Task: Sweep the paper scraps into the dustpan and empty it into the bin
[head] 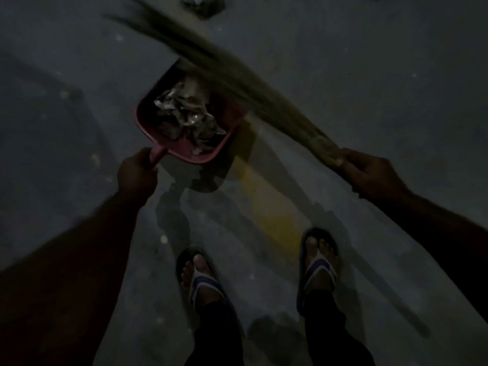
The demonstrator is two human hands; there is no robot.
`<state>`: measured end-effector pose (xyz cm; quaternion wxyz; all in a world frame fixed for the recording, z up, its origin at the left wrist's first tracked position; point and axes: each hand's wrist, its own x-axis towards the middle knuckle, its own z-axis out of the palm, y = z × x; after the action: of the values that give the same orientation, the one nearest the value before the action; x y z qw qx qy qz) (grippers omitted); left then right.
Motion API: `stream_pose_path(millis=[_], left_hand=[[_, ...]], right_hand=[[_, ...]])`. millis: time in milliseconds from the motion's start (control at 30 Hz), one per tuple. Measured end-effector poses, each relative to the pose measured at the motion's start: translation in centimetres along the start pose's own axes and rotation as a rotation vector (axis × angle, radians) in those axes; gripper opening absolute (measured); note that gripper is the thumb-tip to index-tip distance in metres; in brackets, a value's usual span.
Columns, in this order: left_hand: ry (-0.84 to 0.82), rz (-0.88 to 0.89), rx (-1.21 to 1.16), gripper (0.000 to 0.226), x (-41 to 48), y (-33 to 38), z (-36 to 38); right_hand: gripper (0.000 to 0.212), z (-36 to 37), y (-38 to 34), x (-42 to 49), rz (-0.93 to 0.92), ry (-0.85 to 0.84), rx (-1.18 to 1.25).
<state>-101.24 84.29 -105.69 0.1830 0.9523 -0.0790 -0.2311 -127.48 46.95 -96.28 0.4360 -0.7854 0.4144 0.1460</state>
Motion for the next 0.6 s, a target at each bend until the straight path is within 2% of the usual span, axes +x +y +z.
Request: stream_pose_path(millis=[167, 267, 333, 400, 467, 600], left_hand=[[-0.106, 0.105, 0.151, 0.05, -3.7, 0.1, 2.0], [-0.185, 0.151, 0.217, 0.048, -6.2, 0.7, 3.7], [-0.206, 0.143, 0.241, 0.048, -7.4, 1.2, 4.9], [-0.199, 0.15, 0.248, 0.057, -8.2, 2.1, 6.1], [-0.176, 0.132, 0.224, 0.06, -8.5, 3.3, 7.2], [-0.144, 0.057, 0.137, 0.05, -8.1, 5.9, 8.7]], right_hand=[[0.022, -3.4, 5.3, -1.2, 0.158, 0.193, 0.07], [0.01, -4.3, 7.8, -1.9, 0.233, 0.242, 0.108], [0.028, -4.2, 9.6, -2.0, 0.338, 0.206, 0.105], [0.04, -3.6, 10.8, -2.3, 0.429, 0.131, 0.092], [0.042, -2.7, 11.7, -2.7, 0.459, 0.058, 0.069], [0.04, -0.7, 11.9, -4.1, 0.401, -0.044, 0.05]])
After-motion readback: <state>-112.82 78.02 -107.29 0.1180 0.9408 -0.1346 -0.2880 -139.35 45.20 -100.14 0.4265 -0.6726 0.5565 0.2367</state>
